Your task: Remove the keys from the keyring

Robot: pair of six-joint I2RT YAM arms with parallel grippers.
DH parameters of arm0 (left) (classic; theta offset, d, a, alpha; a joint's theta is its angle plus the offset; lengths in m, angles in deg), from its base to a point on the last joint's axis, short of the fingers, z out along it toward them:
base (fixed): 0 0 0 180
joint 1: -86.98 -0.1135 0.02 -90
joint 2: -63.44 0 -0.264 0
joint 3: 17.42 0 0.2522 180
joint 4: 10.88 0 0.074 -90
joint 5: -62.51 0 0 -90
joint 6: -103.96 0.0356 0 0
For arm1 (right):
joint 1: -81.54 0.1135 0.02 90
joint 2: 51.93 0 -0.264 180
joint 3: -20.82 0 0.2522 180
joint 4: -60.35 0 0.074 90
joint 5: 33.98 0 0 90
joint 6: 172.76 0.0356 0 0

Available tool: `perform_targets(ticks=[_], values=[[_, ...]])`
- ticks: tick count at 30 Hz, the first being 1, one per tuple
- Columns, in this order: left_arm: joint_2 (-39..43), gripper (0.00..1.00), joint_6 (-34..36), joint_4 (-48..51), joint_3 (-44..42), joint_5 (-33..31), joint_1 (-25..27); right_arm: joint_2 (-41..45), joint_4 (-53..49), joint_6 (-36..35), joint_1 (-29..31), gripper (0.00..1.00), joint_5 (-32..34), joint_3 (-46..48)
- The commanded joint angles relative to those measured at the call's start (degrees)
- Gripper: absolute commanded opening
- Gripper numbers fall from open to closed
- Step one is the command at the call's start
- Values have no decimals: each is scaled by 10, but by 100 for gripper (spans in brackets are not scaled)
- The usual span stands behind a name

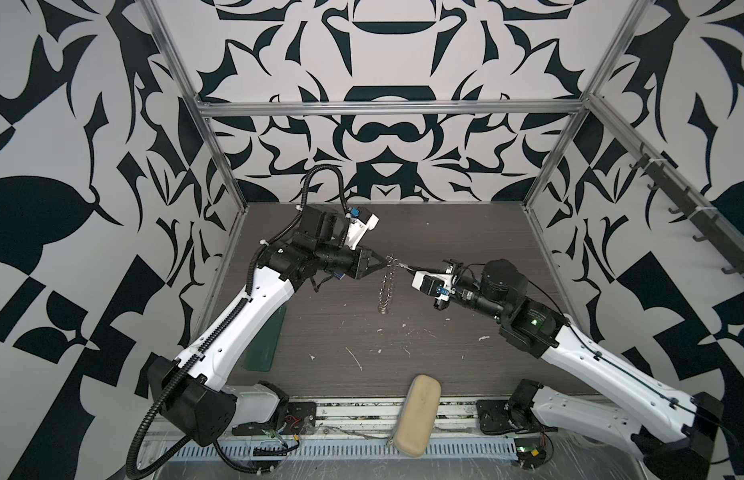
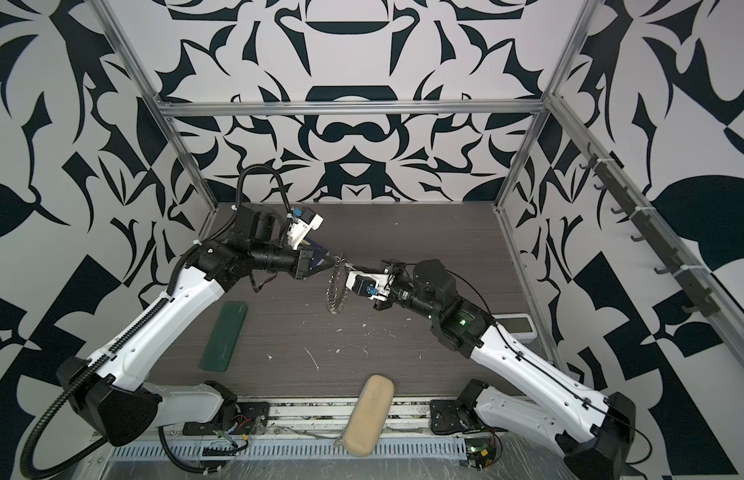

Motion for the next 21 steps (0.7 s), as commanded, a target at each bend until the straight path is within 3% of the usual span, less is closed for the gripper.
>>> perform_targets(ticks=[1, 5, 10, 21], values=[[21, 0, 67, -3, -14, -121, -11, 35, -8, 36, -4, 21, 6, -47], [68, 0, 107, -52, -56, -131, 14, 33, -38, 38, -5, 31, -22, -75], [120, 0, 179, -123, -122, -114, 33, 22, -53, 63, -6, 32, -71, -100], [189, 0, 306, -187, -207, 24, 36, -26, -48, 111, -6, 30, -167, -92]])
